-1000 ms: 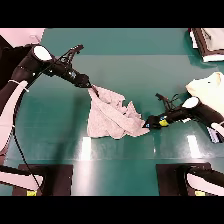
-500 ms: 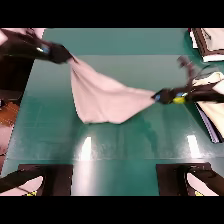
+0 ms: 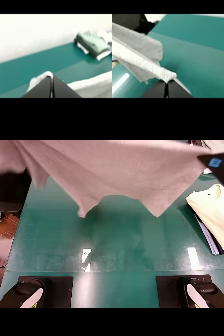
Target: Fold the shirts.
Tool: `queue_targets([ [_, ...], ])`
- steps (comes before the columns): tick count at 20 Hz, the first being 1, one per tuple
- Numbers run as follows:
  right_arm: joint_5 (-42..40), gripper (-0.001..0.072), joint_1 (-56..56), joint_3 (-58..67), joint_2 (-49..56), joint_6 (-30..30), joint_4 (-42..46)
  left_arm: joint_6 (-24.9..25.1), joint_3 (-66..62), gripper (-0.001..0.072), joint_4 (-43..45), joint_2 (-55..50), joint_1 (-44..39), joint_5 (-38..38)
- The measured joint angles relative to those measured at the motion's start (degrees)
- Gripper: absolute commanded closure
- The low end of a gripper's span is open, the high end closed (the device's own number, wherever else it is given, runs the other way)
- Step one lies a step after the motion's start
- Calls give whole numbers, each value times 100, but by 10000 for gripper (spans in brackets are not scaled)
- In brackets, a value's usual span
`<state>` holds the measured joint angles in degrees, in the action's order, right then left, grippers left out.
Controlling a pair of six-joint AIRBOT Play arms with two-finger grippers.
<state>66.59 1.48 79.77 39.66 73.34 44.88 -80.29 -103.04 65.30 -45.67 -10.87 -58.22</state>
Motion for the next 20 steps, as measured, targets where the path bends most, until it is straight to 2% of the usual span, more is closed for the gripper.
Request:
queue_targets([
  [4,442,702,11,415,79,328,35,26,-457,689,-186,155,0,133],
  [8,940,701,15,415,564,887,420,181,-588,689,-173,-431,-2,-66],
  [12,1239,701,17,15,1257,1298,1235,240,-619,688,-153,-1969,0,-787],
  [16,1110,701,17,-636,2116,1453,1777,258,-629,685,-286,-3812,-4,-1045],
  [17,1003,700,20,-782,2317,1464,1847,260,-634,570,-302,-4238,0,-1049],
  [18,859,700,33,-927,2544,1480,1917,258,-634,251,-299,-4590,-2,-1058],
  [19,699,700,50,-1036,2754,1493,1991,256,-634,118,-258,-4909,-2,-1102],
  [20,538,700,66,-1108,2935,1504,2013,238,-634,116,-199,-5143,0,-1150],
])
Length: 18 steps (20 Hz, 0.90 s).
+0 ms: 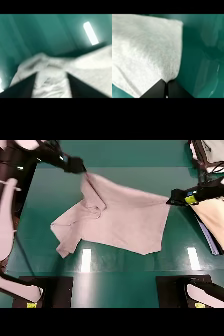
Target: Fold the shirts.
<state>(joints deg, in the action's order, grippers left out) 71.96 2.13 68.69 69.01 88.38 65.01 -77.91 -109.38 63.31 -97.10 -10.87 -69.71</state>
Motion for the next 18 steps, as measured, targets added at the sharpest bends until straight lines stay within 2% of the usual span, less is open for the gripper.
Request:
queue_targets([
  [2,-286,699,57,-85,326,2,52,0,-13,117,197,-254,20,-101],
  [3,-431,662,103,-90,452,2,61,0,-24,117,291,-313,66,-181],
  [4,-533,450,157,-70,568,7,70,-24,-39,117,407,-330,153,-236],
  [5,-603,271,219,-28,636,9,72,-52,-48,117,463,-328,258,-330],
  [8,-551,268,505,225,713,7,87,-120,-28,117,551,-190,769,-752],
  [9,-433,290,612,306,684,0,81,-133,37,117,522,-138,960,-901],
  [12,2,290,881,339,433,-284,-153,-127,619,117,256,120,1532,-1193],
  [13,131,335,940,260,299,-391,-262,-85,935,117,199,216,1665,-1222],
  [14,219,415,981,153,155,-485,-374,0,1331,117,127,350,1781,-1213],
  [18,330,419,1036,-476,-472,-682,-599,579,2957,117,-39,822,2037,-791],
])
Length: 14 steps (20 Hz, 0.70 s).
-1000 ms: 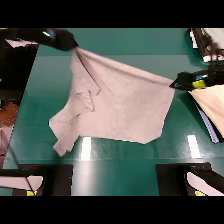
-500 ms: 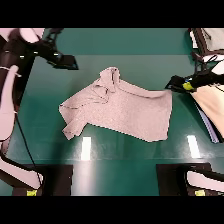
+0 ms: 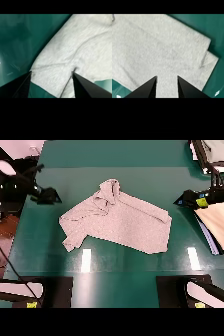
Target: Fold the shirts.
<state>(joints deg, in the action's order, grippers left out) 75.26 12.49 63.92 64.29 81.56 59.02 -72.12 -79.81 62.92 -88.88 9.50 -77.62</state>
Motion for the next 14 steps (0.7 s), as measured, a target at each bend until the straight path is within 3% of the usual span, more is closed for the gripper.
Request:
queue_targets([
  [4,-7,419,0,-546,-446,-72,-81,420,1099,117,-70,170,68,459],
  [10,0,419,4,-815,-669,-98,-308,688,1733,118,-151,245,101,817],
  [11,-2,419,4,-828,-675,-98,-354,697,1759,162,-166,247,98,852],
  [12,0,419,4,-837,-684,-98,-400,704,1792,334,-160,247,96,911],
  [14,4,419,4,-846,-691,-101,-463,697,1840,557,-125,234,98,1045],
])
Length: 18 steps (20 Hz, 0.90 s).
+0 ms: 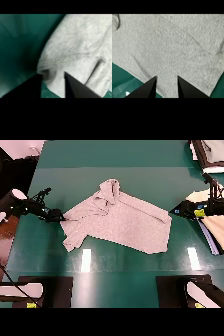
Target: Fold the shirts.
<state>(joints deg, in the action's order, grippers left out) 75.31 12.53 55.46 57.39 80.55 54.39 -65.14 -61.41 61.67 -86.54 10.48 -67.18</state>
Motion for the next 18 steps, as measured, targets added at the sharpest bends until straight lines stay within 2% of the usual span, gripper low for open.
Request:
queue_targets([
  [1,9,419,0,-4,-2,0,-17,-7,11,684,9,-4,-4,17],
  [7,592,417,166,-133,-42,0,186,-31,4,688,-131,313,-7,-33],
  [9,802,333,304,-468,-164,48,402,-33,4,688,-160,588,-7,-44],
  [11,903,321,444,-1005,-330,105,542,-35,2,688,-177,820,-7,-50],
  [15,772,321,566,-2201,-557,232,586,-48,4,688,-221,1049,-7,-131],
  [18,396,321,581,-2833,-531,286,260,-50,4,688,-297,1104,-7,-234],
])
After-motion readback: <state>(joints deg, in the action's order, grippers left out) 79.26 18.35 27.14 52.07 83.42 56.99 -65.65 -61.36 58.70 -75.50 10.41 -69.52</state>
